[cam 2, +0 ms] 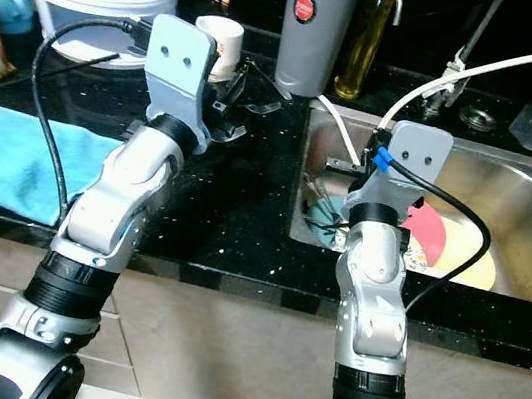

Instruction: Kitchen organization

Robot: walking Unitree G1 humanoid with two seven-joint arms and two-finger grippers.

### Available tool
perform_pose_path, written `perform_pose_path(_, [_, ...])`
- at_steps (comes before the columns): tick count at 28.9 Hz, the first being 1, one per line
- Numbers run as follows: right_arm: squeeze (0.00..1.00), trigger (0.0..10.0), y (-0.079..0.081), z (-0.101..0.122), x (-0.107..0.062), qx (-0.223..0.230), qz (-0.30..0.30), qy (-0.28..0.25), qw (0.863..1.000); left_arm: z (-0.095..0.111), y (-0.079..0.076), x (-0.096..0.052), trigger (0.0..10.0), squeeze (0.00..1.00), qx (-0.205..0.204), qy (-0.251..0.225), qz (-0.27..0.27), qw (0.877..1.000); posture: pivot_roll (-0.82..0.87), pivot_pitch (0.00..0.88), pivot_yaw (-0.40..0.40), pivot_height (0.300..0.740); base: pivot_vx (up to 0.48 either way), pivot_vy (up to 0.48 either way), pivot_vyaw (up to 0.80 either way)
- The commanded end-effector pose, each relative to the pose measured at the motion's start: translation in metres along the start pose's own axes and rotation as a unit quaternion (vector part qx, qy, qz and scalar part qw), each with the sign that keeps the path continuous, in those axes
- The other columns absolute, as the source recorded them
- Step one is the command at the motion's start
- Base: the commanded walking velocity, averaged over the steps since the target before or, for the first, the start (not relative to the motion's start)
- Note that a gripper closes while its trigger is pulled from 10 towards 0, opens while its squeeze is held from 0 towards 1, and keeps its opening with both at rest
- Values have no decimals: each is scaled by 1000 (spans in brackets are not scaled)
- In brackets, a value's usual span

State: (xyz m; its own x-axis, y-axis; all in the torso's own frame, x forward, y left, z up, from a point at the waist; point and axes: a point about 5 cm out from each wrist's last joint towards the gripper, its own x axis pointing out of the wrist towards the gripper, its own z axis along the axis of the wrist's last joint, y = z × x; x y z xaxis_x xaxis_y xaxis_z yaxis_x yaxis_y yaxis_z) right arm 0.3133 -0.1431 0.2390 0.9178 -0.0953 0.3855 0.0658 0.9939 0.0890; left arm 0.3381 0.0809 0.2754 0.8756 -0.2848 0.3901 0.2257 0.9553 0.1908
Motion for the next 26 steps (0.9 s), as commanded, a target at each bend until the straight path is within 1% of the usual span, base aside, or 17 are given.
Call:
perform_pose_path(1, [0, 10000, -2, 1, -1, 1, -1, -1, 1000, -4, -3, 0, 10000, 0, 11, 12, -10, 1000, 153, 0, -39, 740, 0, -322, 0])
perform_pose_path(11, [0, 10000, -2, 2, -1, 1, -1, -2, 1000, -8, -2, 1, 10000, 0, 14, 28, -2, 1000, 151, 0, -40, 740, 0, -328, 0])
perform_pose_path(18, [0, 10000, -2, 2, -1, 0, 0, -1, 1000, -7, -2, 0, 10000, 0, 2, 22, 2, 1000, 150, 0, -43, 740, 0, 0, 0])
perform_pose_path(26, [0, 10000, -2, 2, -1, 0, 1, -1, 1000, -5, -2, 0, 10000, 0, 1, 19, 2, 1000, 149, 0, -44, 740, 0, 0, 0])
